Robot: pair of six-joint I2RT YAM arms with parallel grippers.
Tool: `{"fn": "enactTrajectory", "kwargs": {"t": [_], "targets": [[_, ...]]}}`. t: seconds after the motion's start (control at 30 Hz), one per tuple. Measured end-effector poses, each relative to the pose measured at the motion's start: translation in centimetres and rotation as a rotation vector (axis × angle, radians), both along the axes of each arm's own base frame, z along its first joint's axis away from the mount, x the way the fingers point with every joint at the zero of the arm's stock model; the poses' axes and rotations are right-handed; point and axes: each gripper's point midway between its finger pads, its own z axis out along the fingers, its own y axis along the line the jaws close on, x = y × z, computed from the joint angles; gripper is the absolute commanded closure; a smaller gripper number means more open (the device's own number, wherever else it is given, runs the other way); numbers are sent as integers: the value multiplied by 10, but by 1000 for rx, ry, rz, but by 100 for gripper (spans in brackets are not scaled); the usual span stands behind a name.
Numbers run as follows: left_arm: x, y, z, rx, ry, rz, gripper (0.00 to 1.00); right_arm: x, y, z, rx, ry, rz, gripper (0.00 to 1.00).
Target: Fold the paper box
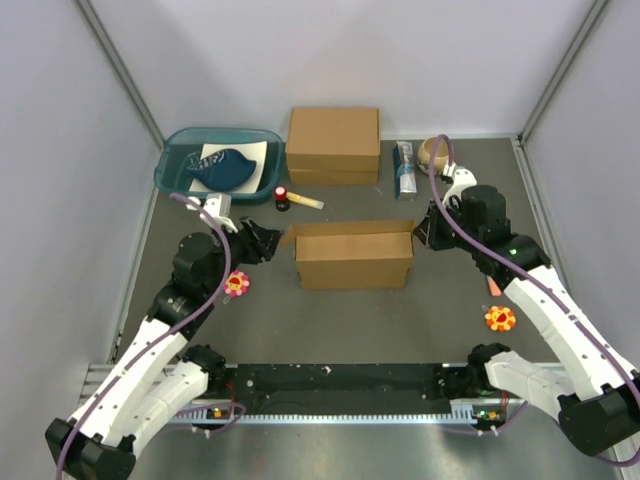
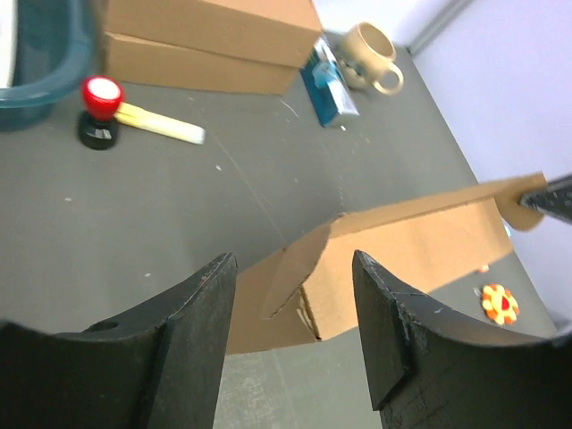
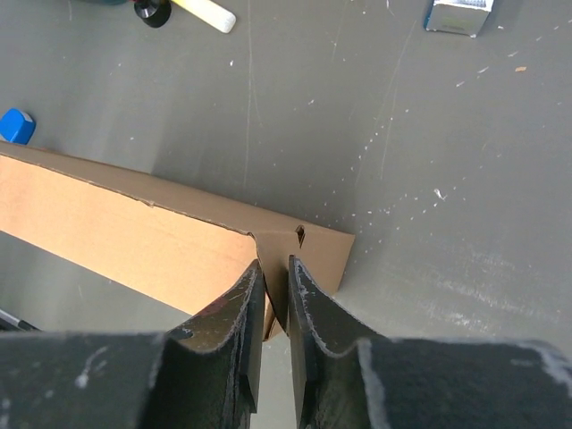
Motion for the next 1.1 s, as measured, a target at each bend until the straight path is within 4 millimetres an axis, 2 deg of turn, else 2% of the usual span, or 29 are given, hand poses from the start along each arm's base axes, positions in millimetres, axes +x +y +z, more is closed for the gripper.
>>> {"fn": "enactTrajectory", "kwargs": {"t": [0.1,0.27,0.37,0.4,0.73,1.1], "targets": [[-2,-18,-7,7,20,-103,41,0,0,0,2,0,-1,85],[-8,-33,-14,21,37,-206,47,0,1,0,8,3,-4,87],[-9,-34,-15,34,30,-219,51,0,1,0,11,5,-4,88],[-9,-34,-15,38,28,-220,56,0,1,0,12,5,-3,89],[0,-41,-27,55,52,-242,86,-1,4,1,40,22,-15,100],[3,-39,-25,63,35,-231,96,2,6,1,93,52,-59,100]]}}
